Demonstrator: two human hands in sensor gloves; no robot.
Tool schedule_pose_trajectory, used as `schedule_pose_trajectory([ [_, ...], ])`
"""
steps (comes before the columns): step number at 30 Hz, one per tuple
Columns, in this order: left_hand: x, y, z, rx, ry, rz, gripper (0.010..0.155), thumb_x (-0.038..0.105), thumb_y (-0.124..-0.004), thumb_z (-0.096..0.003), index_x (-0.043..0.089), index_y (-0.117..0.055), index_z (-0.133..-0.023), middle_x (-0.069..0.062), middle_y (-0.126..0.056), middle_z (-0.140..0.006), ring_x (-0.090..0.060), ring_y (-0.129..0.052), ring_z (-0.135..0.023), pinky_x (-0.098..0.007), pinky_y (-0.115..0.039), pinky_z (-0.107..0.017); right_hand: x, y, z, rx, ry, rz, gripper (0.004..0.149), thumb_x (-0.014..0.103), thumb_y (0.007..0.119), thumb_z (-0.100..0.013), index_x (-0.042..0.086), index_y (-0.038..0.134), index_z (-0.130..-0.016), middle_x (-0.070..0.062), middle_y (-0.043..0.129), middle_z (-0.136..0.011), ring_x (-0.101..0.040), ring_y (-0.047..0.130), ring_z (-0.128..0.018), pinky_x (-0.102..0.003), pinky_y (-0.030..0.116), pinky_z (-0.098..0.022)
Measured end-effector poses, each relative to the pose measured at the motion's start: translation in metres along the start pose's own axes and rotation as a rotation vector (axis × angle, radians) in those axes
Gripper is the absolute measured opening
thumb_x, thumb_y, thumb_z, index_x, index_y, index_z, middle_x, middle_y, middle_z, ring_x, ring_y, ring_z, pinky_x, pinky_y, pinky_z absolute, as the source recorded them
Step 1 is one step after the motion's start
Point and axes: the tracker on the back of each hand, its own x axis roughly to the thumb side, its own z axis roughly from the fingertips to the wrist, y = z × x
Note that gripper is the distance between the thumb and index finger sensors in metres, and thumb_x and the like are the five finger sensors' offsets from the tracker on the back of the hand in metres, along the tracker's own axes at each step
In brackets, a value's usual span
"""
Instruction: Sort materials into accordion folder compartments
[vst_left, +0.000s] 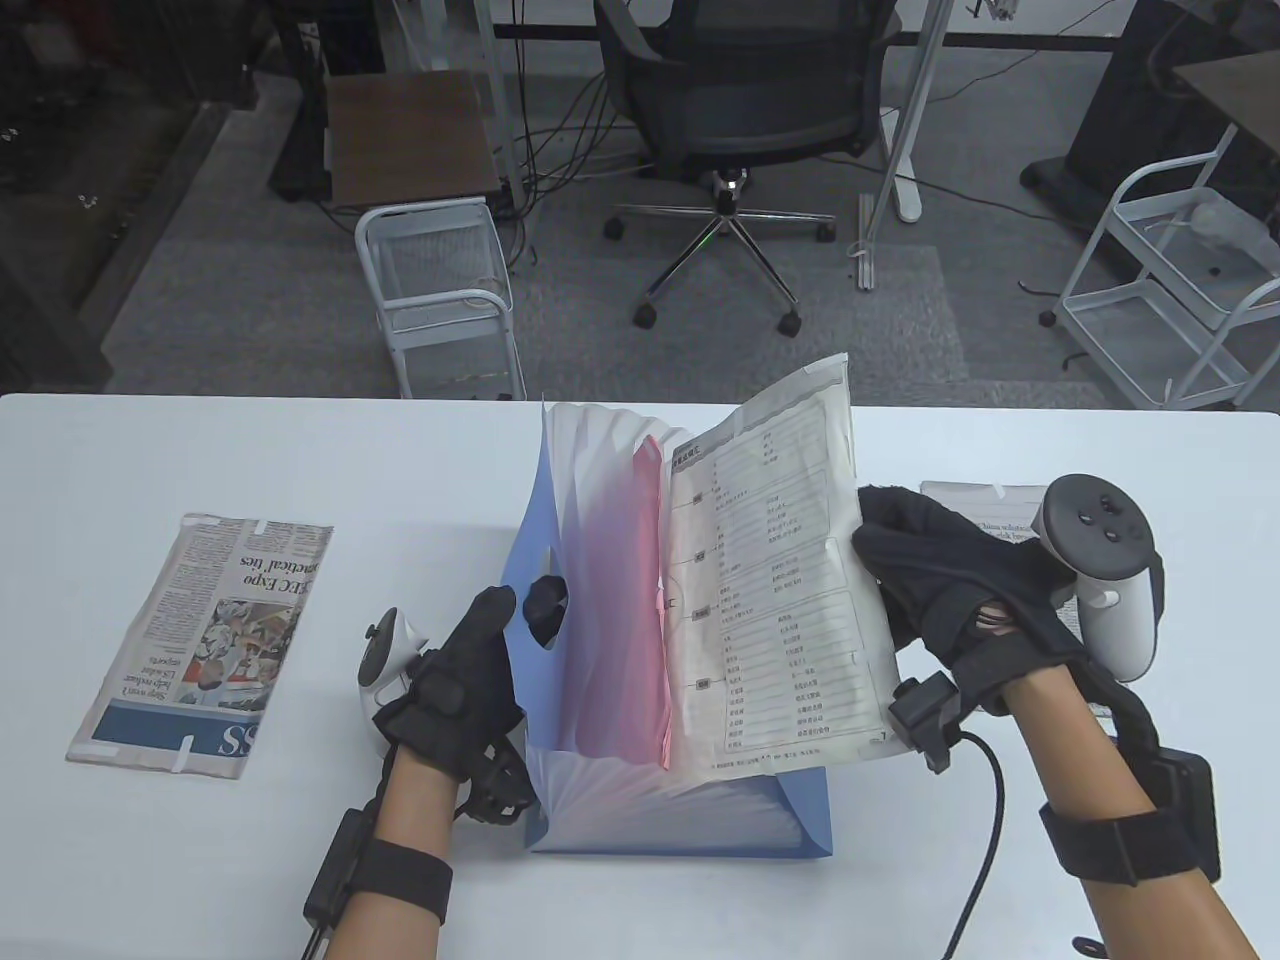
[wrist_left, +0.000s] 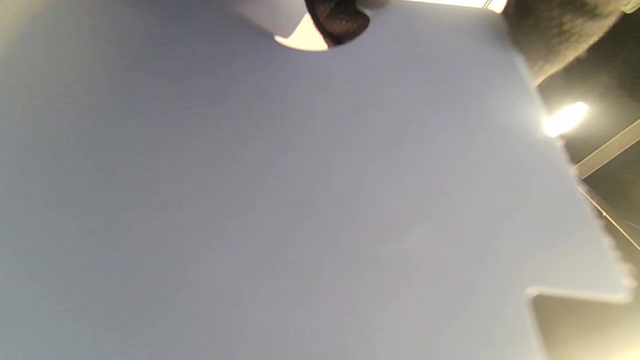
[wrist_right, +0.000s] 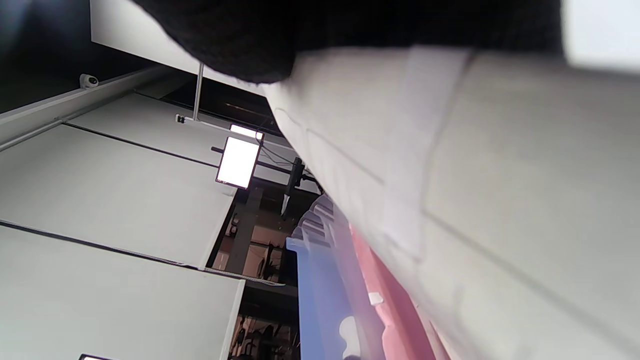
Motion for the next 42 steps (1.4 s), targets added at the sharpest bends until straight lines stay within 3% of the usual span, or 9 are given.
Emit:
schedule_pose_trajectory([
  [9, -0.001, 0.000, 0.000, 0.000, 0.000, 0.002, 0.076, 0.071, -0.065, -0.0630, 0.010, -0.054, -0.108, -0.033, 0.003, -0.121, -0.060, 0.003, -0.102, -0.074, -0.018, -0.061, 0.001, 0.022, -0.024, -0.005, 0.132, 0.168, 0.050, 0.028, 0.088, -0.056, 0.005, 0.072, -0.098, -0.013, 0.099, -0.077, -0.030, 0.114, -0.032, -0.034, 0.101, -0.014],
  [21, -0.001, 0.000, 0.001, 0.005, -0.010, 0.025, 0.076, 0.070, -0.065, -0.0630, 0.010, -0.054, -0.108, -0.033, 0.003, -0.121, -0.060, 0.002, -0.102, -0.074, -0.018, -0.061, 0.010, 0.079, -0.044, 0.055, 0.217, 0.559, 0.039, 0.039, 0.085, -0.057, 0.017, 0.079, -0.089, -0.003, 0.102, -0.057, -0.028, 0.109, -0.020, -0.031, 0.093, -0.008],
  [28, -0.001, 0.001, 0.002, 0.006, -0.017, 0.041, 0.076, 0.070, -0.065, -0.0631, 0.010, -0.054, -0.108, -0.032, 0.003, -0.121, -0.060, 0.002, -0.102, -0.074, -0.018, -0.061, 0.014, 0.104, -0.050, 0.038, 0.192, 0.641, 0.047, 0.034, 0.088, -0.056, 0.012, 0.075, -0.095, -0.002, 0.103, -0.054, -0.025, 0.108, -0.016, -0.028, 0.091, -0.004],
  [42, -0.001, 0.001, 0.004, 0.008, -0.026, 0.060, 0.076, 0.070, -0.065, -0.0629, 0.011, -0.054, -0.108, -0.032, 0.003, -0.121, -0.060, 0.003, -0.102, -0.074, -0.018, -0.061, 0.017, 0.142, -0.059, 0.027, 0.222, 0.804, 0.042, 0.034, 0.091, -0.054, 0.014, 0.080, -0.089, -0.001, 0.106, -0.046, -0.018, 0.106, -0.007, -0.024, 0.089, 0.004],
])
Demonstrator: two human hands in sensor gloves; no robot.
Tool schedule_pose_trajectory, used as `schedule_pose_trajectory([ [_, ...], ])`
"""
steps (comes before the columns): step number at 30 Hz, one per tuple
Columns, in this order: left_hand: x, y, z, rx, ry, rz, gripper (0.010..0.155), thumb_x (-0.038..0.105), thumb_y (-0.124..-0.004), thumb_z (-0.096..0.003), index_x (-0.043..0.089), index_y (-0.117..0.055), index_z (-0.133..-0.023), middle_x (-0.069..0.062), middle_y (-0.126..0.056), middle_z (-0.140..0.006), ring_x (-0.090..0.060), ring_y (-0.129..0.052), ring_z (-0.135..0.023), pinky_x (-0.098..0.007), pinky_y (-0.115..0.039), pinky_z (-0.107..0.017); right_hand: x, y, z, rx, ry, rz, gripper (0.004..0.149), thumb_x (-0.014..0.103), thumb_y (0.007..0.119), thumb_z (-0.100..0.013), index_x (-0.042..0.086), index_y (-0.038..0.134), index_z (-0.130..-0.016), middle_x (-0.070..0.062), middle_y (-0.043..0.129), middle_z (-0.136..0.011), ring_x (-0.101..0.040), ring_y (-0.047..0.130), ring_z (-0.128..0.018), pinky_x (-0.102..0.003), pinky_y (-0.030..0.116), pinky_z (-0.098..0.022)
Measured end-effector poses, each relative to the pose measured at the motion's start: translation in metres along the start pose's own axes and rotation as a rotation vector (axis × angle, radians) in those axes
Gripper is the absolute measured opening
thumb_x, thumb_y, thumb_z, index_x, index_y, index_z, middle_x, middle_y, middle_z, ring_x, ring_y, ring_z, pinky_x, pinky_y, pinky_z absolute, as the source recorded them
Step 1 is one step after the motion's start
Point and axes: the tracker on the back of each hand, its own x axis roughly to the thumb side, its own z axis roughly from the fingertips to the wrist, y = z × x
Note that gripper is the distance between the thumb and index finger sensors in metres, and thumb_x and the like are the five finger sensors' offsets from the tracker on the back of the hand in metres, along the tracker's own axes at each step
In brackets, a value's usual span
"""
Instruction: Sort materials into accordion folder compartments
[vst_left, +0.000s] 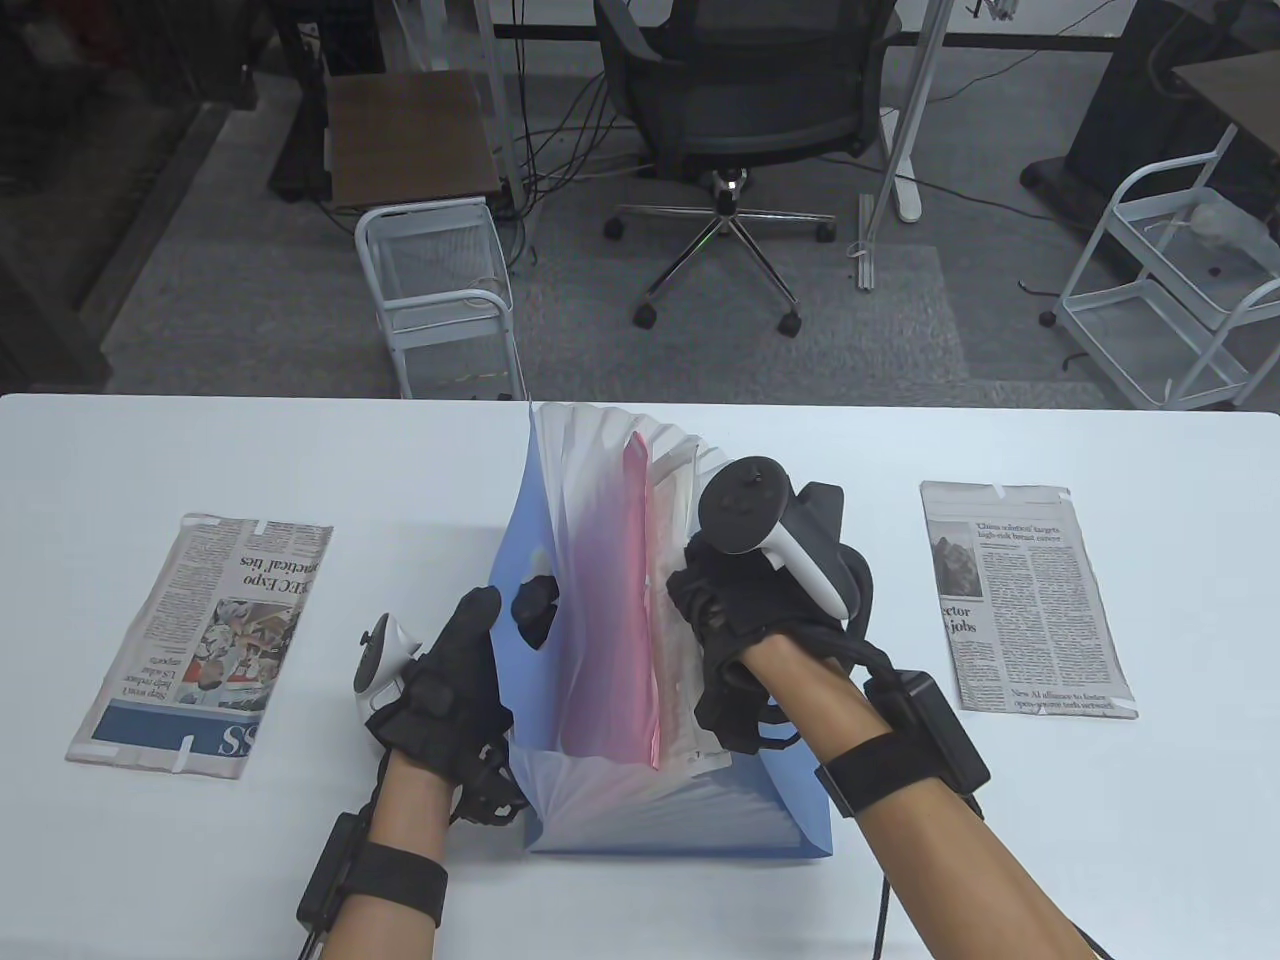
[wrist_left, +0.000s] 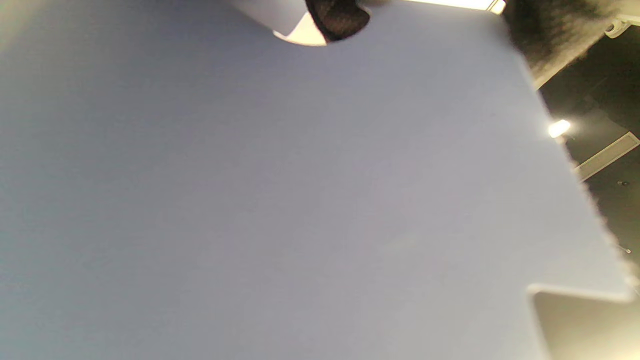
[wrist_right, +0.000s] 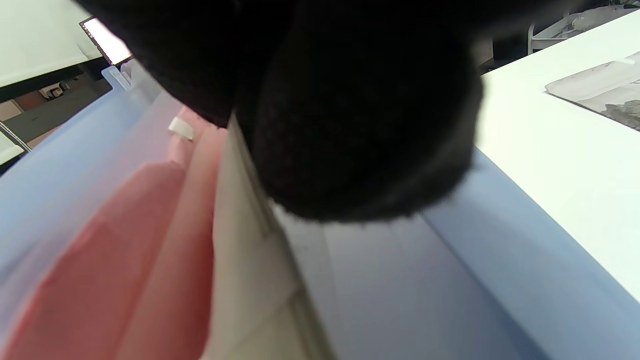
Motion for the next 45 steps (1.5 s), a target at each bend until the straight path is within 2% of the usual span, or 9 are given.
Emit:
schedule_pose_trajectory([
  [10, -0.001, 0.000, 0.000, -0.003, 0.002, 0.001, 0.075, 0.070, -0.066, -0.0630, 0.011, -0.054, -0.108, -0.032, 0.003, -0.121, -0.060, 0.003, -0.102, -0.074, -0.017, -0.061, -0.001, 0.015, -0.011, 0.049, 0.043, 0.018, 0.040, 0.035, 0.090, -0.054, 0.015, 0.080, -0.088, 0.000, 0.106, -0.046, -0.017, 0.105, -0.005, -0.024, 0.087, 0.003],
  [25, -0.004, 0.000, -0.002, -0.007, 0.008, -0.013, 0.076, 0.070, -0.065, -0.0630, 0.011, -0.053, -0.108, -0.032, 0.004, -0.121, -0.060, 0.004, -0.102, -0.073, -0.017, -0.061, -0.006, 0.017, -0.012, 0.048, 0.037, 0.027, 0.040, 0.037, 0.091, -0.054, 0.015, 0.080, -0.086, 0.001, 0.106, -0.047, -0.017, 0.105, -0.006, -0.025, 0.087, 0.003],
  [30, -0.004, 0.000, -0.001, -0.006, 0.005, -0.007, 0.076, 0.070, -0.065, -0.0630, 0.011, -0.053, -0.108, -0.032, 0.004, -0.121, -0.059, 0.004, -0.102, -0.073, -0.017, -0.061, -0.013, 0.000, -0.005, 0.056, 0.008, -0.021, 0.046, 0.049, 0.086, -0.054, 0.017, 0.083, -0.087, 0.000, 0.105, -0.055, -0.023, 0.104, -0.010, -0.027, 0.087, 0.000],
  [32, -0.004, 0.000, -0.001, -0.006, 0.005, -0.006, 0.076, 0.070, -0.065, -0.0631, 0.011, -0.053, -0.108, -0.032, 0.004, -0.121, -0.060, 0.004, -0.102, -0.073, -0.017, -0.061, -0.019, -0.016, 0.001, -0.015, -0.010, -0.091, 0.046, 0.051, 0.083, -0.055, 0.017, 0.084, -0.086, -0.002, 0.105, -0.054, -0.025, 0.104, -0.010, -0.028, 0.086, 0.000],
  [37, -0.004, -0.001, -0.002, -0.009, 0.009, -0.016, 0.075, 0.070, -0.065, -0.0631, 0.011, -0.053, -0.108, -0.032, 0.004, -0.121, -0.059, 0.004, -0.102, -0.073, -0.017, -0.061, -0.042, -0.052, 0.007, -0.169, 0.004, -0.127, 0.043, 0.049, 0.082, -0.056, 0.019, 0.083, -0.087, -0.002, 0.104, -0.057, -0.030, 0.104, -0.017, -0.032, 0.087, -0.005],
  [41, -0.004, 0.000, -0.002, -0.010, 0.012, -0.025, 0.076, 0.070, -0.065, -0.0632, 0.011, -0.053, -0.108, -0.032, 0.004, -0.121, -0.060, 0.003, -0.102, -0.073, -0.017, -0.061, -0.079, -0.067, 0.001, -0.325, 0.088, -0.028, 0.047, 0.048, 0.083, -0.057, 0.018, 0.079, -0.092, -0.007, 0.101, -0.071, -0.042, 0.105, -0.040, -0.044, 0.090, -0.023],
  [45, -0.004, 0.000, -0.002, -0.011, 0.013, -0.028, 0.076, 0.070, -0.065, -0.0633, 0.011, -0.053, -0.108, -0.032, 0.004, -0.121, -0.060, 0.003, -0.102, -0.073, -0.017, -0.061, -0.118, -0.058, -0.011, -0.385, 0.191, 0.160, 0.055, 0.051, 0.081, -0.056, 0.018, 0.072, -0.099, -0.013, 0.092, -0.088, -0.049, 0.098, -0.063, -0.053, 0.087, -0.040],
])
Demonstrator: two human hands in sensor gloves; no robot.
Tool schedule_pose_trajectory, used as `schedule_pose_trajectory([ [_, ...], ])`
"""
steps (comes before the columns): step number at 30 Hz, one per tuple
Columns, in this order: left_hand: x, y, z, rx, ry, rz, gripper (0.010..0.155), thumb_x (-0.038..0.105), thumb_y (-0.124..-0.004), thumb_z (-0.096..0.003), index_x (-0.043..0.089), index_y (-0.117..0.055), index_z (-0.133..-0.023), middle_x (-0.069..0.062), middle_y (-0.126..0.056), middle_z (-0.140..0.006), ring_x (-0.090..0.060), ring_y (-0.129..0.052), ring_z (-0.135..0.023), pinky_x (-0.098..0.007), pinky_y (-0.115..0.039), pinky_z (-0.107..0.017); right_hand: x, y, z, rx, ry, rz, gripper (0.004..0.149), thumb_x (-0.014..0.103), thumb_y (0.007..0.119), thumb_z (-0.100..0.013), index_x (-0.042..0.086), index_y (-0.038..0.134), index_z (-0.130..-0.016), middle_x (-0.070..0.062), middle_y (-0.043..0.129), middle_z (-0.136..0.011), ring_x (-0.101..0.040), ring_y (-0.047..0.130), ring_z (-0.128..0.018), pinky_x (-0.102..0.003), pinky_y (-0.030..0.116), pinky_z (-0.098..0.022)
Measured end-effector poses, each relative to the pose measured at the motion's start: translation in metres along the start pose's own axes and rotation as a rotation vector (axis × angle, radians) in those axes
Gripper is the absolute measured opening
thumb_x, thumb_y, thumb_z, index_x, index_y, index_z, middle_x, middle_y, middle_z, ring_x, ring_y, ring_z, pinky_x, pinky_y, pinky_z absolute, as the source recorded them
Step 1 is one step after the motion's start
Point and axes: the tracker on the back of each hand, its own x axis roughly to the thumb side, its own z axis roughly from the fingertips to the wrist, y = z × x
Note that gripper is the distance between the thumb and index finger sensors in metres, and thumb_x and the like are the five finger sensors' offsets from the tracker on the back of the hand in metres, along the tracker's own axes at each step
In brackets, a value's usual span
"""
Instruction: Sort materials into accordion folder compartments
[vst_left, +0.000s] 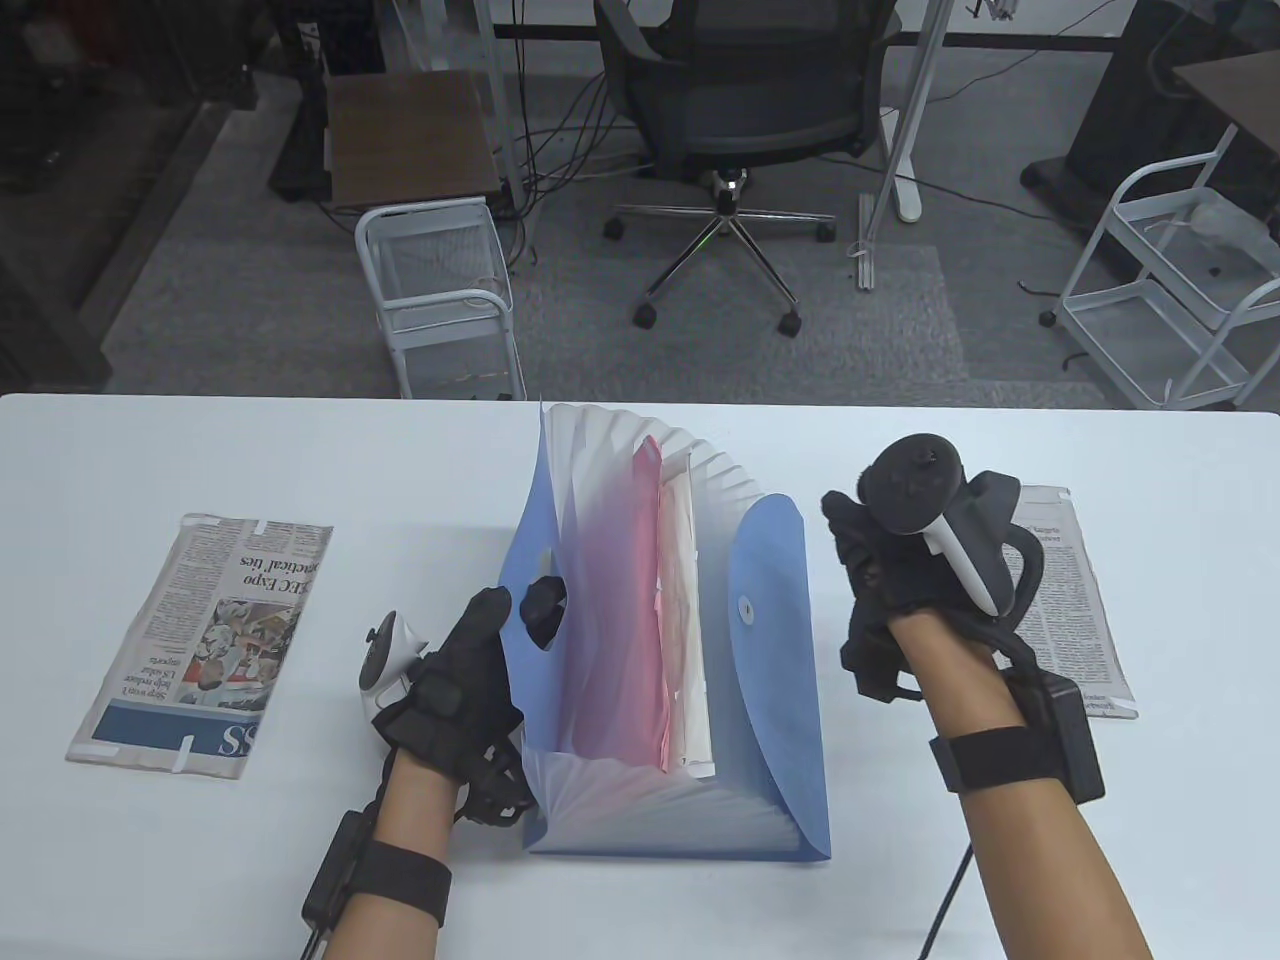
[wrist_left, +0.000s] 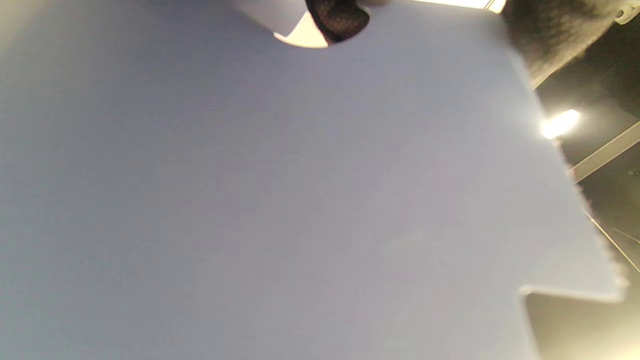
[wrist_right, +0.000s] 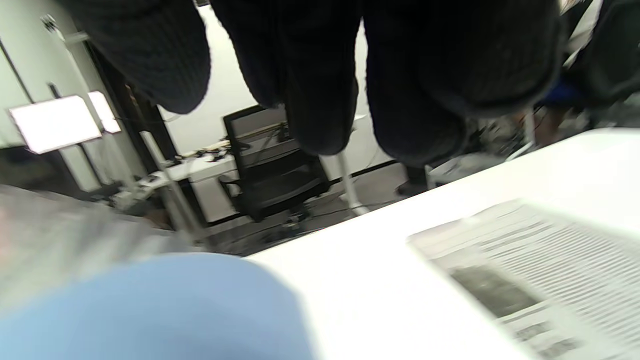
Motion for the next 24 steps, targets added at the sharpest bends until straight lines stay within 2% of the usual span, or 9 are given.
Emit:
schedule_pose_trajectory([
  [3, 0.000, 0.001, 0.000, -0.001, 0.001, -0.006, 0.076, 0.071, -0.065, -0.0632, 0.011, -0.054, -0.108, -0.032, 0.004, -0.121, -0.060, 0.003, -0.102, -0.073, -0.017, -0.061, -0.028, 0.027, -0.011, -0.018, 0.055, 0.148, 0.061, 0.055, 0.080, -0.056, 0.018, 0.069, -0.102, -0.015, 0.086, -0.096, -0.050, 0.092, -0.073, -0.057, 0.084, -0.048],
  [10, 0.000, 0.001, -0.001, -0.004, 0.006, -0.016, 0.076, 0.070, -0.065, -0.0631, 0.010, -0.054, -0.108, -0.032, 0.004, -0.121, -0.060, 0.003, -0.102, -0.073, -0.018, -0.061, -0.078, 0.088, -0.026, 0.081, 0.174, 0.280, 0.070, 0.059, 0.077, -0.055, 0.016, 0.061, -0.108, -0.022, 0.069, -0.109, -0.054, 0.079, -0.088, -0.063, 0.077, -0.056],
  [15, -0.001, 0.002, -0.002, -0.004, 0.009, -0.023, 0.076, 0.071, -0.065, -0.0632, 0.010, -0.054, -0.108, -0.032, 0.003, -0.121, -0.060, 0.003, -0.102, -0.073, -0.018, -0.061, -0.103, 0.122, -0.032, 0.150, 0.224, 0.323, 0.067, 0.057, 0.078, -0.055, 0.018, 0.061, -0.107, -0.021, 0.068, -0.109, -0.054, 0.079, -0.088, -0.063, 0.075, -0.058],
  [21, -0.001, 0.001, -0.003, -0.007, 0.014, -0.036, 0.076, 0.071, -0.064, -0.0631, 0.010, -0.053, -0.108, -0.032, 0.004, -0.121, -0.060, 0.003, -0.102, -0.073, -0.018, -0.061, -0.120, 0.150, -0.032, 0.264, 0.265, 0.339, 0.068, 0.056, 0.077, -0.054, 0.018, 0.058, -0.108, -0.021, 0.066, -0.110, -0.054, 0.077, -0.090, -0.065, 0.072, -0.060],
  [22, -0.001, 0.001, -0.003, -0.006, 0.014, -0.036, 0.076, 0.071, -0.065, -0.0632, 0.010, -0.054, -0.108, -0.033, 0.003, -0.121, -0.060, 0.003, -0.102, -0.073, -0.017, -0.061, -0.122, 0.155, -0.032, 0.273, 0.266, 0.338, 0.066, 0.054, 0.078, -0.055, 0.018, 0.060, -0.107, -0.021, 0.070, -0.108, -0.053, 0.080, -0.087, -0.064, 0.074, -0.059],
  [24, -0.001, 0.001, -0.003, -0.005, 0.013, -0.037, 0.076, 0.071, -0.064, -0.0633, 0.010, -0.053, -0.108, -0.032, 0.004, -0.121, -0.060, 0.004, -0.102, -0.073, -0.017, -0.061, -0.121, 0.156, -0.029, 0.218, 0.257, 0.337, 0.061, 0.051, 0.079, -0.055, 0.018, 0.064, -0.104, -0.021, 0.072, -0.105, -0.054, 0.084, -0.083, -0.062, 0.078, -0.055],
])
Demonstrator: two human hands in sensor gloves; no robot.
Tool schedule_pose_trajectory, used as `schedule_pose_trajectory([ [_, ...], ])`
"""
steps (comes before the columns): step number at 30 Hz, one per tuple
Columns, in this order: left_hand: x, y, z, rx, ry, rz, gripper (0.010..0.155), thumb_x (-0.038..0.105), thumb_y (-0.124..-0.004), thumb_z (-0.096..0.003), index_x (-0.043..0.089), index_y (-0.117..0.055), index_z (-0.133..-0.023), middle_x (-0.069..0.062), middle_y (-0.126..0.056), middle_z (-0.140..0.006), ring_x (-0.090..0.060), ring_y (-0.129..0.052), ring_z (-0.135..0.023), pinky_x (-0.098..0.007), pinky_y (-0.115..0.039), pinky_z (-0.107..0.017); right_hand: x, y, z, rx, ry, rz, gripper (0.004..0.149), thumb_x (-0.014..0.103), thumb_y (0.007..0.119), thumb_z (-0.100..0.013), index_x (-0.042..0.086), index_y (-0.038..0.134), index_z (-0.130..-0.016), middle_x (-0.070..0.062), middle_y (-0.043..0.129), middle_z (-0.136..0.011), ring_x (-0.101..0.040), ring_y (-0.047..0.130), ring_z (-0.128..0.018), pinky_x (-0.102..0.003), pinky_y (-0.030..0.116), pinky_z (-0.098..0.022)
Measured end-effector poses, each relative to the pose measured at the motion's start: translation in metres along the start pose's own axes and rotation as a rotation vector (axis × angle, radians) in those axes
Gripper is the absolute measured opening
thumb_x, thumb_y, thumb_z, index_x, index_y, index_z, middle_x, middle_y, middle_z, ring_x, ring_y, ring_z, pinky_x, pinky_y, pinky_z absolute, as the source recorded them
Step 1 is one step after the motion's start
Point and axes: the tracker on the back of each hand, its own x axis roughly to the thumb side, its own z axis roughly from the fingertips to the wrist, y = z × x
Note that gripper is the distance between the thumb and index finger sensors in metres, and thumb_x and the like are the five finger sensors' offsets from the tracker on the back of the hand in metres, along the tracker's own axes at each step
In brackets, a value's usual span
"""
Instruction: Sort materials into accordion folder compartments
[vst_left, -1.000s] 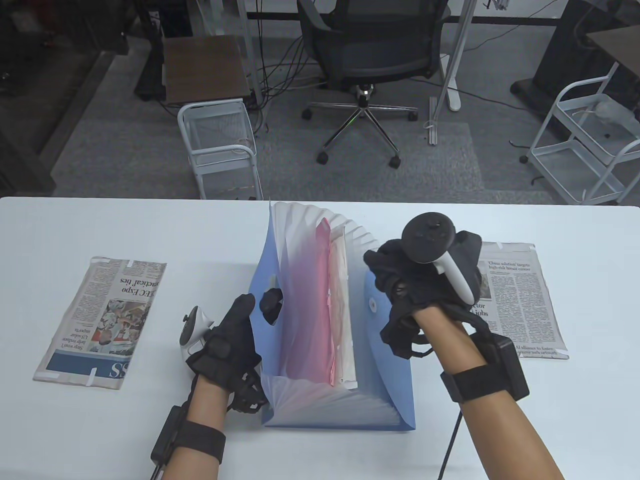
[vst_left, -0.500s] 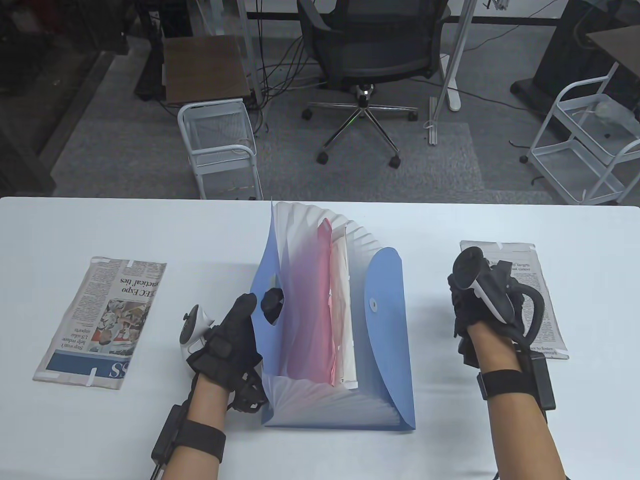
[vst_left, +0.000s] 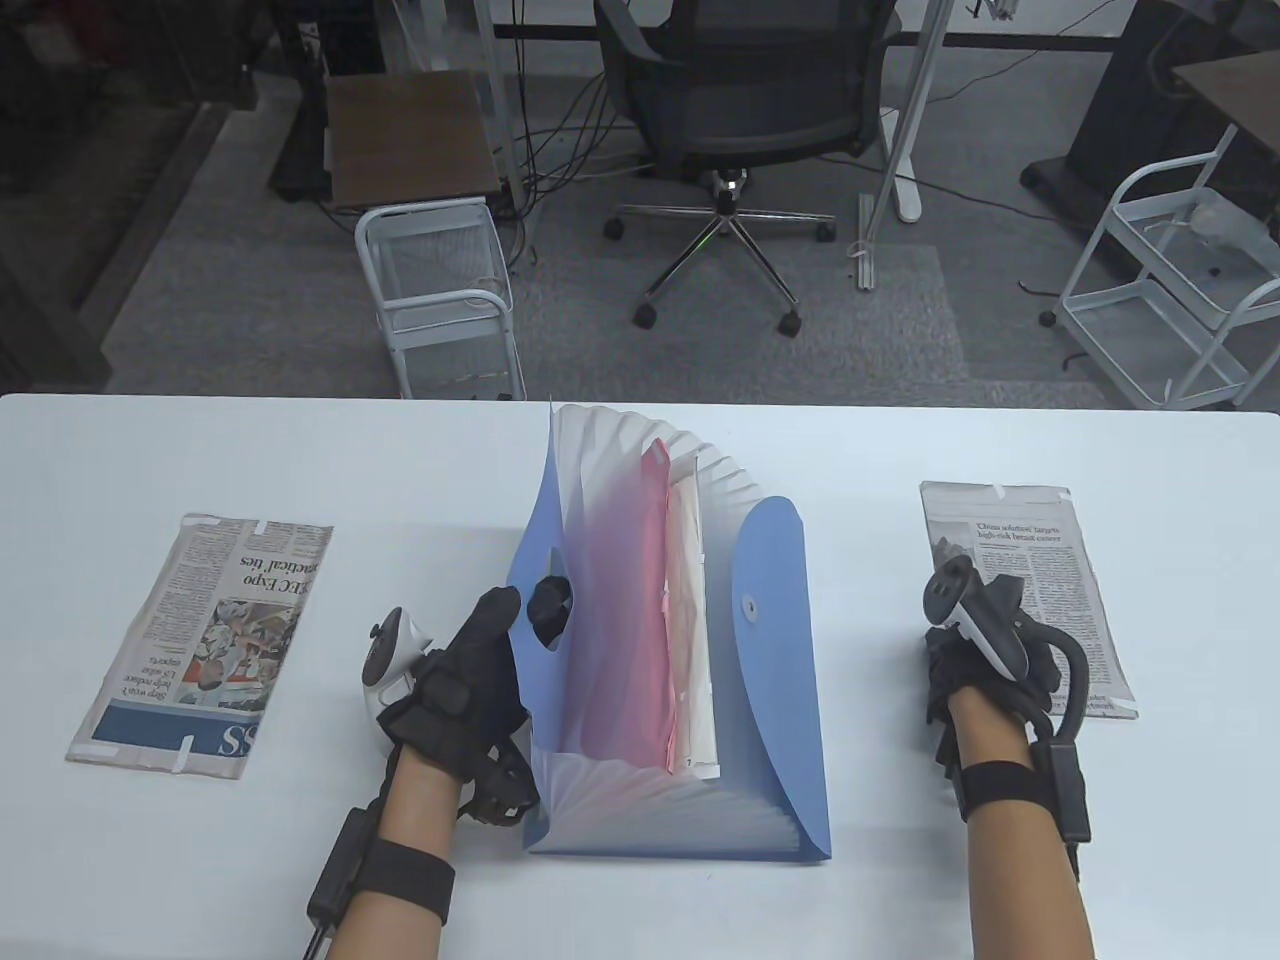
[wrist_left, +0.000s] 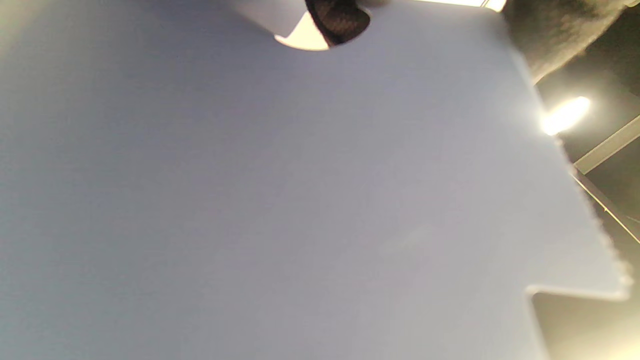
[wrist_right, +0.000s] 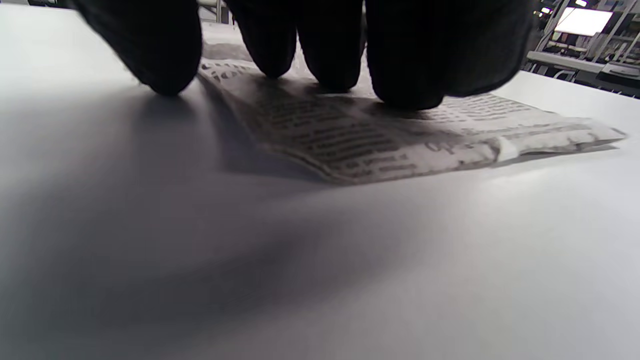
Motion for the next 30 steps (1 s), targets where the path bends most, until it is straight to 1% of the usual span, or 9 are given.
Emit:
schedule_pose_trajectory([
  [5, 0.000, 0.000, 0.000, 0.002, -0.001, 0.001, 0.076, 0.071, -0.064, -0.0633, 0.010, -0.053, -0.108, -0.032, 0.004, -0.121, -0.060, 0.004, -0.102, -0.073, -0.017, -0.061, 0.012, 0.002, 0.003, -0.009, -0.013, 0.139, 0.052, 0.046, 0.077, -0.058, 0.019, 0.067, -0.101, -0.021, 0.077, -0.102, -0.051, 0.091, -0.077, -0.058, 0.083, -0.051],
  [10, 0.000, 0.000, 0.000, 0.003, -0.002, 0.003, 0.076, 0.071, -0.064, -0.0633, 0.010, -0.053, -0.108, -0.032, 0.004, -0.121, -0.060, 0.004, -0.102, -0.073, -0.017, -0.061, 0.019, 0.006, 0.007, -0.092, -0.020, 0.242, 0.040, 0.039, 0.079, -0.058, 0.018, 0.075, -0.092, -0.020, 0.084, -0.095, -0.047, 0.097, -0.071, -0.054, 0.088, -0.046],
  [12, 0.000, 0.000, 0.000, 0.002, -0.003, 0.004, 0.076, 0.071, -0.064, -0.0634, 0.010, -0.053, -0.108, -0.032, 0.004, -0.121, -0.060, 0.004, -0.102, -0.073, -0.017, -0.061, 0.020, 0.006, 0.009, -0.092, -0.025, 0.266, 0.035, 0.039, 0.079, -0.057, 0.020, 0.076, -0.087, -0.019, 0.084, -0.095, -0.045, 0.097, -0.071, -0.053, 0.088, -0.046],
  [15, 0.000, 0.000, 0.000, 0.002, -0.004, 0.006, 0.076, 0.071, -0.064, -0.0634, 0.010, -0.053, -0.108, -0.032, 0.004, -0.121, -0.060, 0.004, -0.102, -0.073, -0.017, -0.061, 0.019, 0.003, 0.013, -0.067, -0.020, 0.266, 0.034, 0.038, 0.078, -0.058, 0.020, 0.075, -0.087, -0.020, 0.082, -0.096, -0.044, 0.097, -0.072, -0.052, 0.089, -0.047],
  [17, 0.000, 0.000, 0.000, 0.004, -0.004, 0.005, 0.076, 0.071, -0.064, -0.0632, 0.011, -0.053, -0.108, -0.032, 0.004, -0.121, -0.060, 0.003, -0.102, -0.073, -0.017, -0.061, 0.014, 0.000, 0.015, -0.081, -0.031, 0.246, 0.035, 0.039, 0.078, -0.058, 0.020, 0.074, -0.087, -0.020, 0.083, -0.095, -0.044, 0.097, -0.072, -0.052, 0.089, -0.047],
  [21, 0.000, 0.000, 0.001, 0.005, -0.006, 0.011, 0.076, 0.071, -0.064, -0.0632, 0.010, -0.053, -0.108, -0.032, 0.004, -0.121, -0.060, 0.003, -0.102, -0.073, -0.017, -0.061, 0.005, -0.011, 0.019, -0.052, -0.029, 0.132, 0.037, 0.038, 0.076, -0.058, 0.017, 0.071, -0.089, -0.021, 0.084, -0.093, -0.043, 0.098, -0.071, -0.050, 0.091, -0.045],
  [25, 0.000, 0.000, 0.001, 0.005, -0.004, 0.009, 0.076, 0.071, -0.064, -0.0632, 0.010, -0.053, -0.108, -0.032, 0.004, -0.121, -0.060, 0.003, -0.102, -0.073, -0.017, -0.061, 0.000, -0.033, 0.028, -0.075, -0.051, -0.015, 0.039, 0.038, 0.077, -0.058, 0.016, 0.070, -0.089, -0.017, 0.090, -0.087, -0.038, 0.105, -0.062, -0.046, 0.095, -0.038],
  [28, 0.001, 0.000, 0.001, 0.004, -0.003, 0.000, 0.076, 0.071, -0.064, -0.0634, 0.011, -0.053, -0.108, -0.032, 0.004, -0.121, -0.060, 0.004, -0.102, -0.073, -0.017, -0.061, -0.002, -0.052, 0.039, -0.094, -0.077, -0.093, 0.039, 0.040, 0.078, -0.057, 0.018, 0.071, -0.088, -0.016, 0.090, -0.087, -0.036, 0.107, -0.058, -0.043, 0.095, -0.035],
  [30, 0.001, 0.000, 0.001, 0.007, -0.003, -0.006, 0.076, 0.071, -0.064, -0.0633, 0.011, -0.053, -0.108, -0.032, 0.004, -0.121, -0.060, 0.003, -0.102, -0.073, -0.017, -0.061, -0.003, -0.068, 0.049, -0.119, -0.122, -0.198, 0.038, 0.040, 0.079, -0.056, 0.018, 0.072, -0.087, -0.015, 0.091, -0.086, -0.035, 0.109, -0.053, -0.041, 0.097, -0.032],
])
